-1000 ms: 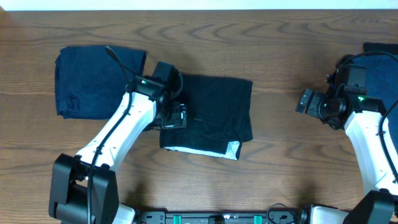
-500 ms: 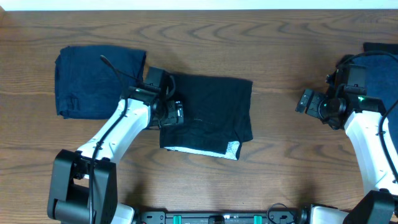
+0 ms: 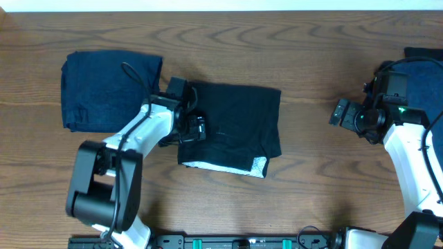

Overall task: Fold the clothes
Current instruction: 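Carry the black shorts stack leftward with the left gripper onto the jeans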

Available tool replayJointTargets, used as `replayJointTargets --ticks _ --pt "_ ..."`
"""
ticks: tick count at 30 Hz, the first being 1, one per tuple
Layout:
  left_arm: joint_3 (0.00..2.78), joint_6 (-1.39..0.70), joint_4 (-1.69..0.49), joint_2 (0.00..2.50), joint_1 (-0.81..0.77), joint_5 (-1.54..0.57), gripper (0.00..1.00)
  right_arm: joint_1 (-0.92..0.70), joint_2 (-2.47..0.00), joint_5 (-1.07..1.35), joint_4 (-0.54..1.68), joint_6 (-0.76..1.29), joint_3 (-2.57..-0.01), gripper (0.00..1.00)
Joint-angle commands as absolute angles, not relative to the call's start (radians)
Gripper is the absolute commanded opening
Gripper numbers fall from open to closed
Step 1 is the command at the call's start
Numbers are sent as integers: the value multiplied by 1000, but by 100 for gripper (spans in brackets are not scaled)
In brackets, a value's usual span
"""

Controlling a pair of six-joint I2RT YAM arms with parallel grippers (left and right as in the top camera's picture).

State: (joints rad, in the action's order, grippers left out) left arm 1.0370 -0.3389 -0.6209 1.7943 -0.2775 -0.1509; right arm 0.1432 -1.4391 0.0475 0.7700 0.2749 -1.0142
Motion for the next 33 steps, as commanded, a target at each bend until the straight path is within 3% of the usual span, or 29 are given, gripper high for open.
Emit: replayJointTargets --ticks 1,4,5,7,9,12,16,23,33 --pt "1035 -334 -611 1841 -276 -150 91 149 -1433 33 771 272 -1021 99" --pt "1035 -334 -612 1866 -276 -150 84 149 -1433 33 771 272 -1021 99" --pt "1035 -334 -612 1871 -276 -150 75 149 -1433 33 771 272 -1021 99" --pt "1035 -334 -616 1875 -276 -151 46 149 -1433 33 771 272 -1021 99" --pt "1035 -334 -620 1875 -276 -150 33 149 -1433 33 771 272 -1021 99" --pt "1035 -334 -622 1875 -276 -150 26 149 -1433 33 771 272 -1021 99" --pt "1035 -334 -622 1874 -276 -150 6 149 -1433 33 771 272 -1021 99" --pt "1095 -307 -623 1846 -276 -144 6 149 -1433 33 771 272 -1021 99" --pt "1200 -242 -626 1726 -276 21 6 149 -1433 33 771 272 -1021 99"
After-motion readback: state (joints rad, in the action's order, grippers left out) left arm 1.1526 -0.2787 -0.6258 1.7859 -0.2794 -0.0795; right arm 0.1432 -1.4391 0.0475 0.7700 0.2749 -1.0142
